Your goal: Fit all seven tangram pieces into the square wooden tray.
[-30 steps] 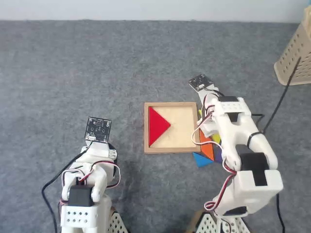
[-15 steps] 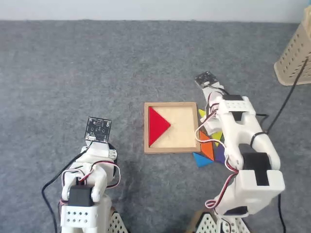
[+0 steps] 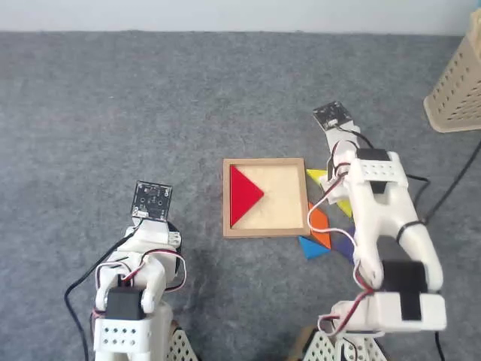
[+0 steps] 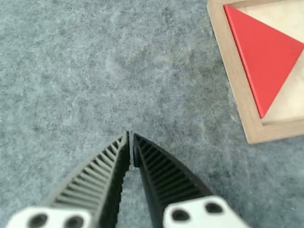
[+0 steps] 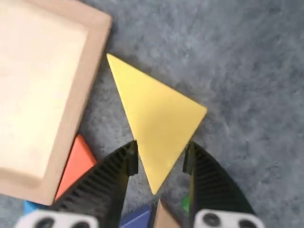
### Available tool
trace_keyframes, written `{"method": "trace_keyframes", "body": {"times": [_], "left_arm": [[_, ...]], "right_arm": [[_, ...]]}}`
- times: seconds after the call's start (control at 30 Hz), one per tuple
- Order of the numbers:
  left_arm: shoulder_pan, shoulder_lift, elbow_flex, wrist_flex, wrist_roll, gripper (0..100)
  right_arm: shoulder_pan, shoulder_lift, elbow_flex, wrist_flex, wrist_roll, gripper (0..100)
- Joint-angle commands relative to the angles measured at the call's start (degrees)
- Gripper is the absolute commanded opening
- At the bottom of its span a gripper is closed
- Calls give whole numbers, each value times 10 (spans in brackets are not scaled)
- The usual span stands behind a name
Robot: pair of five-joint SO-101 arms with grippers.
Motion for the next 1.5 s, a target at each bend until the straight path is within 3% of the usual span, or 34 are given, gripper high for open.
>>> {"method": "trace_keyframes", "body": {"times": [0.0,0.2,0.3,0.4,0.93,1.17,1.47], "left_arm": [[-3,-2,-3,3,5,11],[-3,-2,-3,3,5,11],[-3,-2,-3,3,5,11],[-3,-2,-3,3,5,11],[-4,-2,-3,3,5,11],[-4,-2,-3,3,5,11],[-3,-2,-3,3,5,11]], "right_arm": [[-31,-64,3,3,-4,147],[-39,-53,5,-15,29,158],[-36,-18,-18,-24,89,222],[-31,32,-67,-4,94,269],[-12,151,-108,7,96,270],[0,150,-122,9,95,270],[3,90,-196,101,139,270]]}}
